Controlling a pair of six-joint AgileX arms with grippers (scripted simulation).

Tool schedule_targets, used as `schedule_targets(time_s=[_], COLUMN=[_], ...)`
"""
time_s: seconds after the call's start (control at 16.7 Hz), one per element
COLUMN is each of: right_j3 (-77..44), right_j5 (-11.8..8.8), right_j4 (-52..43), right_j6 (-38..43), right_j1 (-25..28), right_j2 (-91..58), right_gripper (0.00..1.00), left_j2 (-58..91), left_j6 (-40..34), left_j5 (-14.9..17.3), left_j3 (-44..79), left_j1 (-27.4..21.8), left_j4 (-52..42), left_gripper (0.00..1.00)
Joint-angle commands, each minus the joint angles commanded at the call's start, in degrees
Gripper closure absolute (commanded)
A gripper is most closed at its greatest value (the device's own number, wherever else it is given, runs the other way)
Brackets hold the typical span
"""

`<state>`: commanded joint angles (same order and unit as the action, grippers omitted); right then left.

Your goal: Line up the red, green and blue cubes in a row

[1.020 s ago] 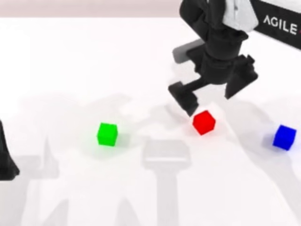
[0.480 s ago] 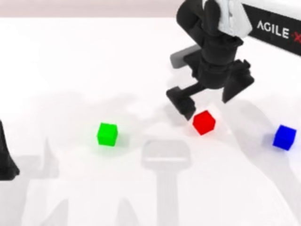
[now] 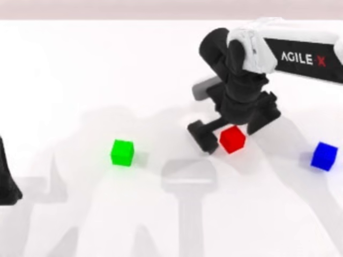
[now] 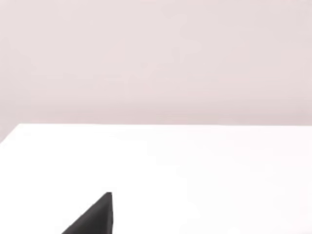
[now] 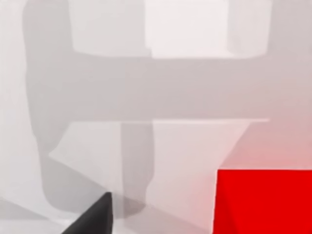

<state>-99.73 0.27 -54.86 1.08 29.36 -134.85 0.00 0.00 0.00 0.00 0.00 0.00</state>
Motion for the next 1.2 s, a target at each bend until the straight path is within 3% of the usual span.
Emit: schedule_targets(time_s=[0.18, 0.96, 1.2], right_j3=[0.0, 0.0, 0.0], right_j5=[0.0, 0.0, 0.0], right_j4=[0.0, 0.0, 0.0], right_j6=[0.0, 0.0, 0.0], right_j1=[0.0, 0.0, 0.0], right_j2=[0.0, 0.0, 0.0], right_gripper=[0.0, 0.98, 1.0], left_j2=[0.0, 0.0, 0.0], left_j6=[0.0, 0.0, 0.0], left_j5=[0.0, 0.0, 0.0], left_j3=[0.0, 0.0, 0.0], left_j1=[0.0, 0.0, 0.0], left_j4=[0.0, 0.0, 0.0], left_gripper=[0.0, 0.0, 0.0])
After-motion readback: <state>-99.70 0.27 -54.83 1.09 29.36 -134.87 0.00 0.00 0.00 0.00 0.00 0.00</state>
